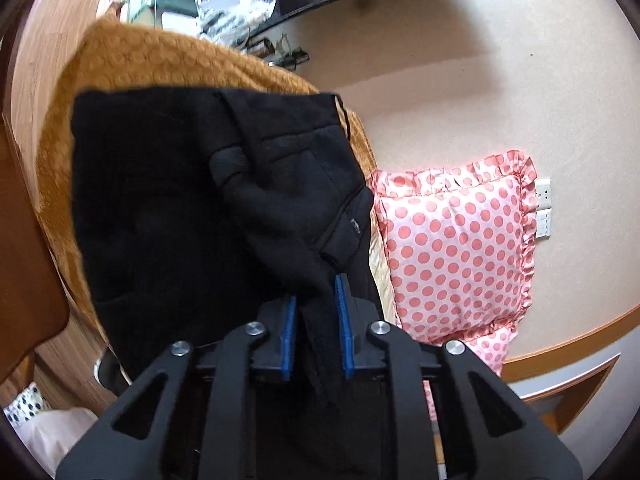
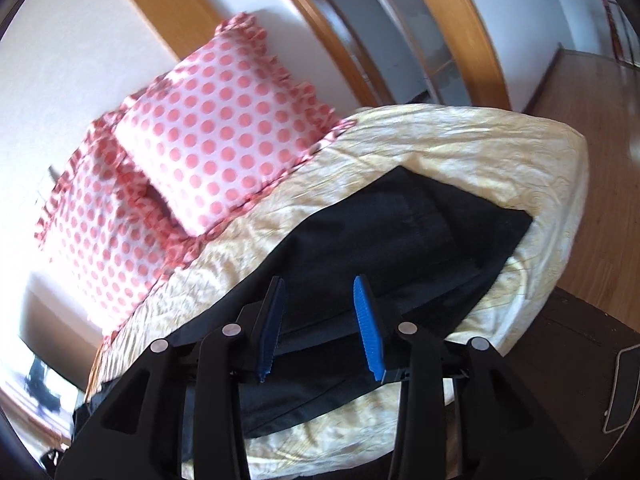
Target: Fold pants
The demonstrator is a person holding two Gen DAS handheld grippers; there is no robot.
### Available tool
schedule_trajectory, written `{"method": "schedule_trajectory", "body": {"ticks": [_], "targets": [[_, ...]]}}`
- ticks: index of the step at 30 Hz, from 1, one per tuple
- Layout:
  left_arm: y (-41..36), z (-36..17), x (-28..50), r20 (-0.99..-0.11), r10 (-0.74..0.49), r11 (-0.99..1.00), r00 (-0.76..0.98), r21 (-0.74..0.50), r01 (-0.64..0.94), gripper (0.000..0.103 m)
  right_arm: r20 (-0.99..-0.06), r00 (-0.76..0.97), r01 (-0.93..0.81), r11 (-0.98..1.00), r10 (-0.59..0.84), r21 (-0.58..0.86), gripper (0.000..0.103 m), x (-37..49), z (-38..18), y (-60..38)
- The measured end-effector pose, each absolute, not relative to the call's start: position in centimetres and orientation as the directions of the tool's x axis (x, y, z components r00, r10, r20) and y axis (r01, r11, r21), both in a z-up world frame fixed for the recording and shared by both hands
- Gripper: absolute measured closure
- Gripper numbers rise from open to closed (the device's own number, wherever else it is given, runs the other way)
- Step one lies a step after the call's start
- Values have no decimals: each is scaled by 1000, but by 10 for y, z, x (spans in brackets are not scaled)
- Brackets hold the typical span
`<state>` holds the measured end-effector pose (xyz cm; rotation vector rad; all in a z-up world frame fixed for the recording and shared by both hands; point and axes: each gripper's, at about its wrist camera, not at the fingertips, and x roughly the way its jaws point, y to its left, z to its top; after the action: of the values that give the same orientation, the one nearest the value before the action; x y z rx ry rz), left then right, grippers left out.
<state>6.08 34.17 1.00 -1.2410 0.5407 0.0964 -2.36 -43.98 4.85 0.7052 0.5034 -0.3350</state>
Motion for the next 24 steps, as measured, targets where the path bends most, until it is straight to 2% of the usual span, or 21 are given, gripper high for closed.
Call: {"method": "schedule_trajectory", "body": {"ticks": [6,8,11,12,14,15,16,19,21,24], "targets": [[337,35,26,-500,-49,547,865,-738,-396,93,-570,821,379,770,-23,514,65,-9,47,-415],[329,34,22,-555,22,623,832,-643,-446,93,-578,816,353,772,22,528,65,-6,44,-409],[316,30,26,-622,102,704,776,-506,-498,87,-586,804,323,752,103,575,62,-2,37,-406],[311,33,22,-621,136,724,772,-469,-505,82,-589,798,318,742,125,589,59,0,35,-405],[293,47,18,-590,209,767,780,-396,-505,66,-589,786,308,709,187,635,59,2,28,-405],[280,58,14,-555,253,790,792,-354,-500,51,-582,783,300,685,221,664,59,2,24,-406],[269,67,10,-518,285,810,806,-320,-492,42,-575,780,298,662,246,688,59,3,21,-407],[224,95,0,-402,340,875,850,-195,-442,25,-579,776,358,582,250,730,59,8,7,-419],[199,104,3,-384,299,914,874,-147,-377,19,-590,773,400,543,232,738,59,12,0,-428],[174,97,16,-450,151,958,880,-153,-243,19,-593,774,442,482,221,757,61,15,-12,-436]]}}
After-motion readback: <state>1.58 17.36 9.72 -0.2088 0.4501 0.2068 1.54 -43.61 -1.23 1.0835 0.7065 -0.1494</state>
